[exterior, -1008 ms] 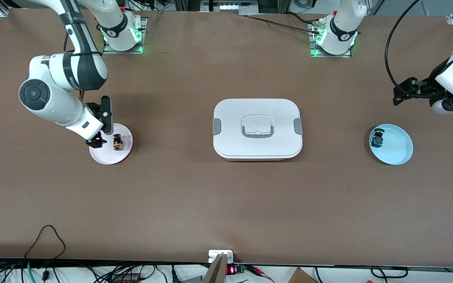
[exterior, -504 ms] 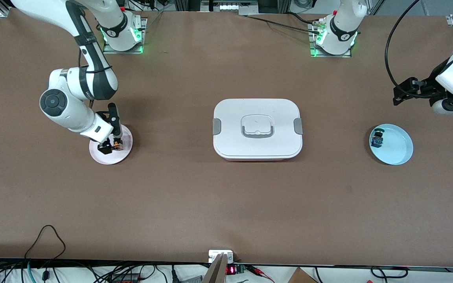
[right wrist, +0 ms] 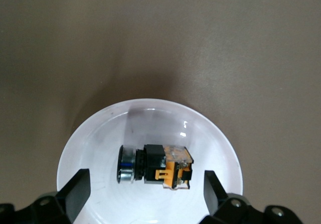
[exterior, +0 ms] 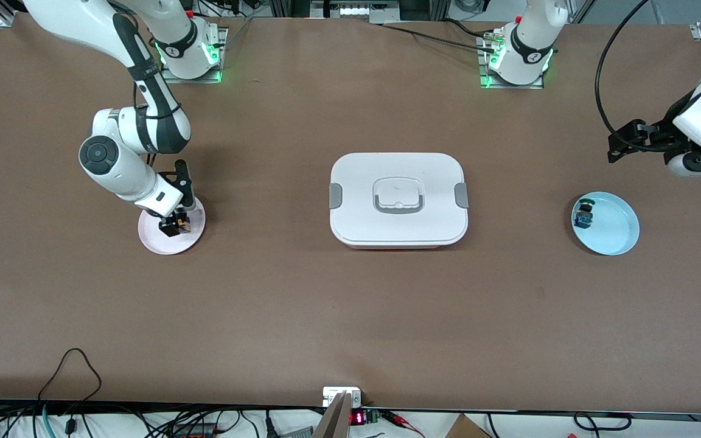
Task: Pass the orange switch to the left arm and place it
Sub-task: 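Lower the right gripper onto the orange switch on the white plate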
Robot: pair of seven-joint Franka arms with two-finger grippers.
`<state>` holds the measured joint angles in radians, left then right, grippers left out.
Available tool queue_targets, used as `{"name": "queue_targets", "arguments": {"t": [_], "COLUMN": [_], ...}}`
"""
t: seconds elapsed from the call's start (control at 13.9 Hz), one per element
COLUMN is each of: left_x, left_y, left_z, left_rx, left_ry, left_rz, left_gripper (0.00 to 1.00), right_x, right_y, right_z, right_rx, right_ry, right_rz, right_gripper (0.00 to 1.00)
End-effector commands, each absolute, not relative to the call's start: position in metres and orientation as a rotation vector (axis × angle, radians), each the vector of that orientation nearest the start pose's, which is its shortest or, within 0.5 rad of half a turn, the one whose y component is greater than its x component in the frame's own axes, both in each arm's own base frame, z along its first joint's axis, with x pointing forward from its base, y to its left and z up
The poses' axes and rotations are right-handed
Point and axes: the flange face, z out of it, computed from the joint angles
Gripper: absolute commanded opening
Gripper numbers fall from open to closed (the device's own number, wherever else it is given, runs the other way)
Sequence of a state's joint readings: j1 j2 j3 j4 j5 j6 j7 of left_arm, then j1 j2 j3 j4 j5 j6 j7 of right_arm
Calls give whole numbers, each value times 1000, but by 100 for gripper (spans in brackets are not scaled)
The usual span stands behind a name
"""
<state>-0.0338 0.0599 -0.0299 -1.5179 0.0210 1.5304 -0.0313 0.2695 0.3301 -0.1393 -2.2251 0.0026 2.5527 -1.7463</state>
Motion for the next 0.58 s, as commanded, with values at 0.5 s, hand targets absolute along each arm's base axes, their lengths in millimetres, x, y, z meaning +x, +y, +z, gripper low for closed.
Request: {"name": "queue_targets", "arguments": {"t": [0.5], "left_x": [565], "left_y": [-33], "left_z": [617], "left_rx": [-3125], "left_ry": [45], "left_rz": [95], "left_gripper": [100], "right_x": [546], "right_y": [62], "right_z": [203], "right_rx": [1811], "right_ry": [2508], "right_rz": [-3], "right_gripper": [100]}}
